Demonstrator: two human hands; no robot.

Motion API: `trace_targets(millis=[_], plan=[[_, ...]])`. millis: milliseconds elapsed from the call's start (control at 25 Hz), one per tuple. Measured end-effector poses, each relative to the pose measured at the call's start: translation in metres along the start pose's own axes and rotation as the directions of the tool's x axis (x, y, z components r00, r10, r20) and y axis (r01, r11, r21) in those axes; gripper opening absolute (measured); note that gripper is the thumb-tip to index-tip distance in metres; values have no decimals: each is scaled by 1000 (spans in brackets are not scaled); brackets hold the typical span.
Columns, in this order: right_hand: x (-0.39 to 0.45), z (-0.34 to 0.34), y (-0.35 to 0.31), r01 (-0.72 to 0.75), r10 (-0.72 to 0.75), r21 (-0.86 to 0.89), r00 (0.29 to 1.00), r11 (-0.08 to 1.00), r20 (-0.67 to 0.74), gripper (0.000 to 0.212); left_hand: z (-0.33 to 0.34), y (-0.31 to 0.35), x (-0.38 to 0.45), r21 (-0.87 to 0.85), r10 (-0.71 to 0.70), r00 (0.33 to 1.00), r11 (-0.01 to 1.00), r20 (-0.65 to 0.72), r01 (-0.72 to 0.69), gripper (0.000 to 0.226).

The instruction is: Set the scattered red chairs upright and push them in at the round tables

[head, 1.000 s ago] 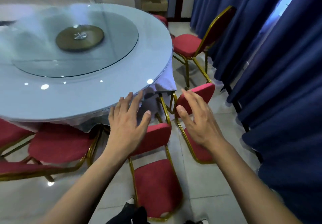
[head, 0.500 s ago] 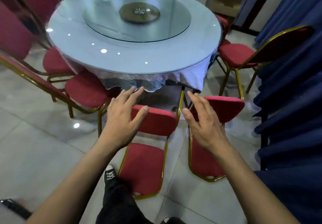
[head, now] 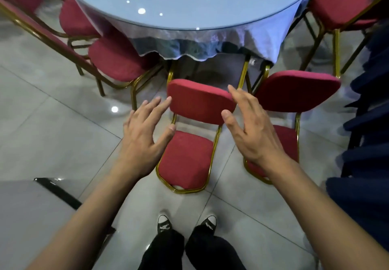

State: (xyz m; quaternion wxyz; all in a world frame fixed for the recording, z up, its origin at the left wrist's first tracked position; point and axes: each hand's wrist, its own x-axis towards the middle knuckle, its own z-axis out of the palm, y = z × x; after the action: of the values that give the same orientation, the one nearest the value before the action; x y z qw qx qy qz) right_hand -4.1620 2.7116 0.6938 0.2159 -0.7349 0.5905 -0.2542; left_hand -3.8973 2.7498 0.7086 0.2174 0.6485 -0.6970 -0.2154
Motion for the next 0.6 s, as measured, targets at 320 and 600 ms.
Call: trace_targets(millis=[320,600], plan=[[-42,165,83,-120,129,125,989,985,-69,65,140,-130,-37,48,-17,996,999,93,13,60],[-81,370,195,-200,207,61,966,978,-156,67,317,-292,-43,118,45,980,991,195,-69,63]])
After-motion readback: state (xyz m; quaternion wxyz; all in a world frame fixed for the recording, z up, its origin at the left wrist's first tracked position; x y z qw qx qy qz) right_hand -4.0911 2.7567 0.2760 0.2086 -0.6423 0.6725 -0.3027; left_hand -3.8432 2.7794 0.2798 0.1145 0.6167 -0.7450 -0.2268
